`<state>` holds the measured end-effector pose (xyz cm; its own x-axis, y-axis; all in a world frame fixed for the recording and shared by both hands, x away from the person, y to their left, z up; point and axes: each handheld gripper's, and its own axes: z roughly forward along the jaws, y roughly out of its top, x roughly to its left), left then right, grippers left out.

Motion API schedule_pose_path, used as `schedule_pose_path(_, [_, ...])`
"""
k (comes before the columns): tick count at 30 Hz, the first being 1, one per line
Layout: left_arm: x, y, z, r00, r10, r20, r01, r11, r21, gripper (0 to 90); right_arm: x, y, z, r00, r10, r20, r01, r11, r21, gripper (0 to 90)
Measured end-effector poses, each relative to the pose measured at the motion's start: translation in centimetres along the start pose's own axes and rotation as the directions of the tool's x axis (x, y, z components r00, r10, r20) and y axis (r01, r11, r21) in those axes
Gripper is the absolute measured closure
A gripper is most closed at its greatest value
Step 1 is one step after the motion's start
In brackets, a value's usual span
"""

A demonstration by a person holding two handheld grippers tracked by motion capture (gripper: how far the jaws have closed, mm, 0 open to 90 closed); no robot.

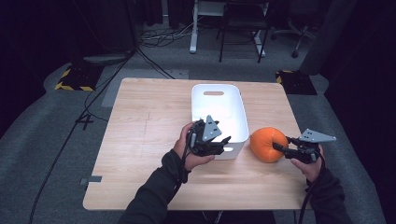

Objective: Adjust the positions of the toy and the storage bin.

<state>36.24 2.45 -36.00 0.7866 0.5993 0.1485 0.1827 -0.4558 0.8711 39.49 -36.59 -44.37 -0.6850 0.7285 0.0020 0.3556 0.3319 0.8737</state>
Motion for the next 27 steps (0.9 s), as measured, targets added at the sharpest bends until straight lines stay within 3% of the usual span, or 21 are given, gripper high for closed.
schedule_pose_path(4, [1.0,-0.9,-1.5,0.9995,-0.021,-0.024,0.021,0.9998,-0.003,30.3,0.0,0.0,0.0,1.0,0.0,0.001,0.0,1.0,-0.001,50.9])
schedule_pose_path(7, [1.8,-1.6,-2.6,0.9993,-0.034,-0.013,0.034,0.9994,0.007,25.8,0.0,0.0,0.0,1.0,0.002,0.0,-0.002,1.0,0.0,50.9])
schedule_pose_path(12, [2.6,-3.3,-4.3,0.9977,-0.04,-0.055,0.042,0.9987,0.028,22.7,0.0,0.0,0.0,1.0,0.004,0.003,-0.004,1.0,0.002,51.4])
schedule_pose_path(15, [2.9,-4.2,-4.9,0.9972,-0.05,-0.056,0.052,0.9979,0.039,20.7,0.0,0.0,0.0,1.0,0.004,0.002,-0.004,1.0,0.005,51.6])
schedule_pose_path(19, [3.5,-7.0,-6.1,0.9935,-0.089,-0.072,0.093,0.9939,0.059,20.0,-0.1,-0.1,-0.1,0.9999,0.01,-0.006,-0.01,1.0,0.005,51.5])
schedule_pose_path(23, [3.8,-9.3,-6.2,0.9928,-0.09,-0.079,0.099,0.9881,0.117,18.9,-0.2,-0.1,-0.1,0.9998,0.019,-0.007,-0.019,1.0,0.003,51.6])
schedule_pose_path(27, [3.9,-11.7,-6.0,0.9922,-0.081,-0.095,0.098,0.9772,0.188,18.7,-0.2,-0.1,0.0,0.9999,0.016,-0.006,-0.016,1.0,0.0,51.7])
